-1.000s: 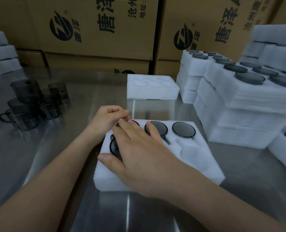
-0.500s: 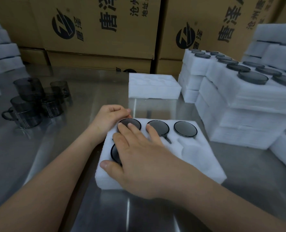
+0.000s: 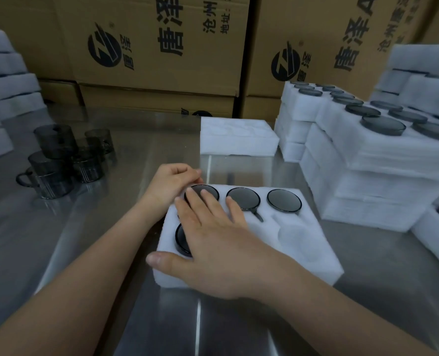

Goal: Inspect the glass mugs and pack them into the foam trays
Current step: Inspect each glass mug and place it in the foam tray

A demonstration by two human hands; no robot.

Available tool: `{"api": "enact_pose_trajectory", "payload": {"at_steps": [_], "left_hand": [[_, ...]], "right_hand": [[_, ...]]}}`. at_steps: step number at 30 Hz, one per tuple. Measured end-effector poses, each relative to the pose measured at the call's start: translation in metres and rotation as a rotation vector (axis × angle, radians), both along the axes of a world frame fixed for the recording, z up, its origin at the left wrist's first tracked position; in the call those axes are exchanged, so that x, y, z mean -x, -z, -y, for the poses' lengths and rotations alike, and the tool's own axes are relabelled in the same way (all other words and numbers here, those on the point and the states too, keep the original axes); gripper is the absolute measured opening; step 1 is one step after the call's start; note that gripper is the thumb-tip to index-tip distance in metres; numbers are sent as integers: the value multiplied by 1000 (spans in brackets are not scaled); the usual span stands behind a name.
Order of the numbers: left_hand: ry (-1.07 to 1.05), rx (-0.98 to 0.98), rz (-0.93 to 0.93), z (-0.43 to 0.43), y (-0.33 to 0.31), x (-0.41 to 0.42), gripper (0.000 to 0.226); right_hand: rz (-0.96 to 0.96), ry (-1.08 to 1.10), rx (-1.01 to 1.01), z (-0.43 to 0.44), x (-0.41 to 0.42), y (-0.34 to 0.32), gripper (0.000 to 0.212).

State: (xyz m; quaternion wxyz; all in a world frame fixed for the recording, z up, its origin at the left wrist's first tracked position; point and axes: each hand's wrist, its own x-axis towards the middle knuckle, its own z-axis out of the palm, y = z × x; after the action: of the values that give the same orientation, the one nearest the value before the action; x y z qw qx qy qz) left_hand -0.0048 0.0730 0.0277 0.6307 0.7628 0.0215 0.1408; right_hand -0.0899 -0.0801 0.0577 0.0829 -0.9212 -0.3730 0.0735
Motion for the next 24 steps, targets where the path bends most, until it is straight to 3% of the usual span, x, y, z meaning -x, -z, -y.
{"api": "enact_pose_trajectory", "payload": {"at_steps": [5,8,12,14,16,24], "left_hand": [[-387,-490,176,-19,-6,-3,20],[-617,-963,257,-48,-16,-7,16],[-775,-1355,-118,-90,-30,-10,45],[-811,-1436,-316,-104,-32,-6,52],[-824,-1467,-398,-112,-28,-1,51],[-800,-1446,-290,-126,-26,4,35]], "right_hand": [[-156,-40,-296,14,-13,-8,76],[-180,7,-510,36,-23,-14,62],[-148,177,-815,67,-44,-14,18],[-188,229,-937,77,-54,-12,18],[-216,253,-1008,83,-60,-10,22],[-253,208,-1019,82,-64,-7,26]]}}
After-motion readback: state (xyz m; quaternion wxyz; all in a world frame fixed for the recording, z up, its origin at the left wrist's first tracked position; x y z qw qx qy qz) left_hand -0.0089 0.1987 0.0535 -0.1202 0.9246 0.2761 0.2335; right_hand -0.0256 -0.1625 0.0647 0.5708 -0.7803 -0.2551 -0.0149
